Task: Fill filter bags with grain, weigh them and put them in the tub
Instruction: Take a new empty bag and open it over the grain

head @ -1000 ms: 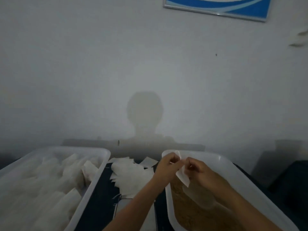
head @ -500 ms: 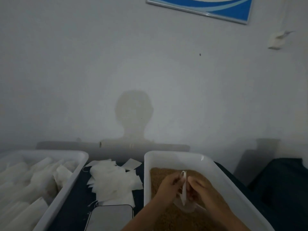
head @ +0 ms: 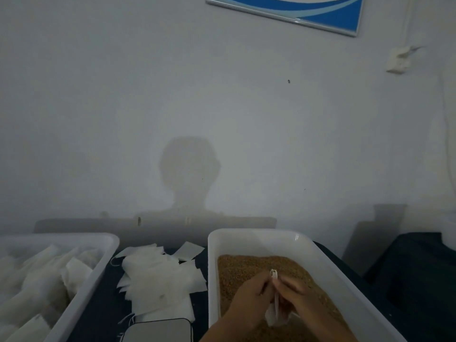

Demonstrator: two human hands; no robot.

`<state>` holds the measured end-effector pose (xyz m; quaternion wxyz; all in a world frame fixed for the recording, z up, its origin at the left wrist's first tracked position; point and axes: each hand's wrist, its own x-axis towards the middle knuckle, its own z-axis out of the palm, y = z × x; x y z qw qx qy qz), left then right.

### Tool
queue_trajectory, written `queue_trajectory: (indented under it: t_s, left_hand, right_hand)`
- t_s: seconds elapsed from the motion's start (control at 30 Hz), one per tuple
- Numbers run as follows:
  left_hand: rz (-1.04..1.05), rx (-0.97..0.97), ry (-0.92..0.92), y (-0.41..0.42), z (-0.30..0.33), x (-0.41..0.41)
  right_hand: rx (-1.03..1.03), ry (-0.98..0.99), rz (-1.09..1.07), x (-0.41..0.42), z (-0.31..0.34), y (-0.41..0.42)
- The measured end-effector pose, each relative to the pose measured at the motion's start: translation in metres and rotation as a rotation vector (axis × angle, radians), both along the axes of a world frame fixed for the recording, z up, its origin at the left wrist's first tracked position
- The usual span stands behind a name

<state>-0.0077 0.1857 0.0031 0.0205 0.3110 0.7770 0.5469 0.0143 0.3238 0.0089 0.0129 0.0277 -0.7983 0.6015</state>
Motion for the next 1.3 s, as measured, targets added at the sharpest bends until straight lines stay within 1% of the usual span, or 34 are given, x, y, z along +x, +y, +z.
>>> queue_trajectory:
  t_s: [0.07,0.13,0.3,0.37,0.43,0.57,0.63,0.83,0.9,0.97,1.1,1.13,1.17,1.27,1.3]
  left_hand:
    - [0.041,-0.076,0.120,0.000,-0.002,-0.002]
    - [0.104,-0.114,0.165,0.000,-0.003,-0.004]
    - [0.332,-0.203,0.067,-0.004,0.000,-0.008]
    - [0.375,-0.246,0.066,-0.004,0.001,-0.006]
    - [0.361,-0.250,0.165,-0.002,0.001,-0.002]
    - [0.223,-0.288,0.569,0.003,-0.001,0.004]
    - [0.218,-0.313,0.589,0.001,-0.001,0.006]
    - [0.336,-0.341,0.660,-0.004,-0.002,0.011]
    - [0.346,-0.395,0.694,-0.001,-0.005,0.012]
    - [0.339,-0.502,0.664,-0.001,-0.007,0.011]
    - [0.300,-0.588,0.651,-0.002,-0.008,0.007]
    - [0.284,-0.559,0.678,-0.002,-0.008,0.007]
    - [0.277,-0.518,0.748,-0.002,-0.006,0.008]
    - [0.178,-0.427,0.750,-0.005,0.002,0.012]
    - [0.177,-0.391,0.787,-0.005,0.004,0.012]
  right_hand:
    - [0.020,-0.011,-0.038,0.001,-0.001,-0.001]
    - [0.053,0.002,-0.106,0.001,-0.001,-0.001]
    - [0.314,0.003,-0.132,-0.003,-0.002,0.003]
    - [0.362,-0.018,-0.162,-0.004,-0.004,0.004]
    - [0.368,-0.033,-0.179,-0.004,-0.004,0.003]
    - [0.358,-0.025,-0.213,0.001,0.000,-0.001]
    - [0.371,-0.012,-0.205,0.003,0.002,-0.002]
    - [0.293,-0.032,-0.195,0.004,0.005,0.000]
    - [0.320,-0.024,-0.214,0.004,0.005,0.001]
    - [0.359,-0.009,-0.219,0.004,0.003,0.002]
    - [0.409,0.000,-0.211,0.003,0.001,0.002]
    - [0.420,-0.001,-0.212,0.002,0.000,0.002]
    - [0.430,-0.005,-0.212,0.001,0.000,0.002]
    - [0.381,-0.033,-0.223,0.000,-0.001,0.005]
    - [0.372,-0.043,-0.225,0.000,-0.001,0.005]
